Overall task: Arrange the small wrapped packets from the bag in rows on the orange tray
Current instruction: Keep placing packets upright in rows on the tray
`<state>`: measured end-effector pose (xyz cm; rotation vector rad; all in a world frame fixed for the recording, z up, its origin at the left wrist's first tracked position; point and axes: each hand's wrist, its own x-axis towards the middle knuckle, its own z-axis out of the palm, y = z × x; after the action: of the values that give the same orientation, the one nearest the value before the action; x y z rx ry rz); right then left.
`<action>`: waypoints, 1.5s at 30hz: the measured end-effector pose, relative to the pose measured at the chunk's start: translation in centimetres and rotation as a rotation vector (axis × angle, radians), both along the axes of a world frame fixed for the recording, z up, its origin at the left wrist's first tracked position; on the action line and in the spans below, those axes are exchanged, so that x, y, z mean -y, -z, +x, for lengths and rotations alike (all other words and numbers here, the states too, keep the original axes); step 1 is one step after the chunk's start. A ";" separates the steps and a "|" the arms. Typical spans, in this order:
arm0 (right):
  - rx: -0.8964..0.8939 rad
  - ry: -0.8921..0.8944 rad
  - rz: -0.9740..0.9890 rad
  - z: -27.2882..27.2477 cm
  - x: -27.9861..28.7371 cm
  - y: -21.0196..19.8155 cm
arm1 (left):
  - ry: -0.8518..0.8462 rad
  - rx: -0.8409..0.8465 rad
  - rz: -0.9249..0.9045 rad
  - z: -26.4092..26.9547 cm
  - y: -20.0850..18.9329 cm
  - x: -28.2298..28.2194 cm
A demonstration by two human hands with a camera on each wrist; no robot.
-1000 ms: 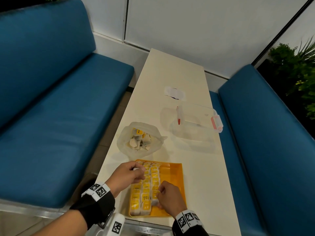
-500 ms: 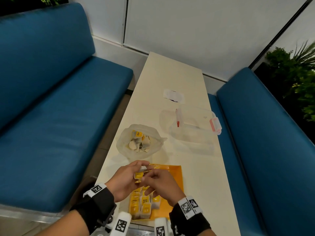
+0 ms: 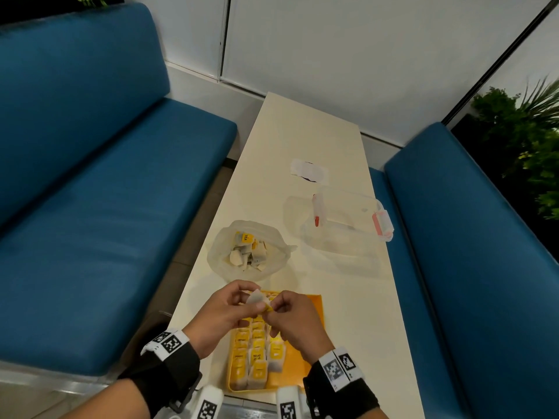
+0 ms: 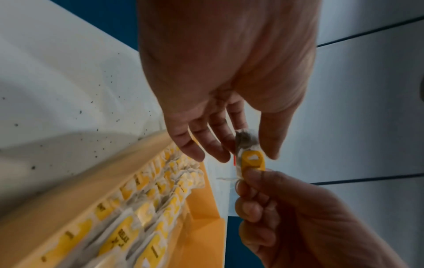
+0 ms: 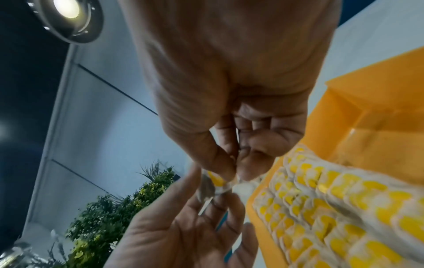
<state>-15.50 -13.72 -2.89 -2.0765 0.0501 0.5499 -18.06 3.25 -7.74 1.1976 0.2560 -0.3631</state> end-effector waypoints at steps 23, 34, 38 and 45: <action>0.284 -0.366 -0.485 1.3 2.7 0.3 | 0.106 0.095 0.251 0.3 1.2 -0.8; 0.192 -0.117 -0.070 1.3 3.0 -0.6 | 0.128 0.321 0.583 1.0 0.3 1.2; 0.097 -0.071 0.056 0.9 3.1 -0.3 | 0.106 0.344 0.486 0.8 0.0 1.4; 0.025 -0.036 0.072 0.6 4.2 1.6 | 0.107 0.316 0.641 0.7 0.7 0.9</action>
<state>-14.92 -17.89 -4.48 -2.0171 -0.0215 0.5399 -17.38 2.34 -8.44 1.8820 0.0263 -0.1788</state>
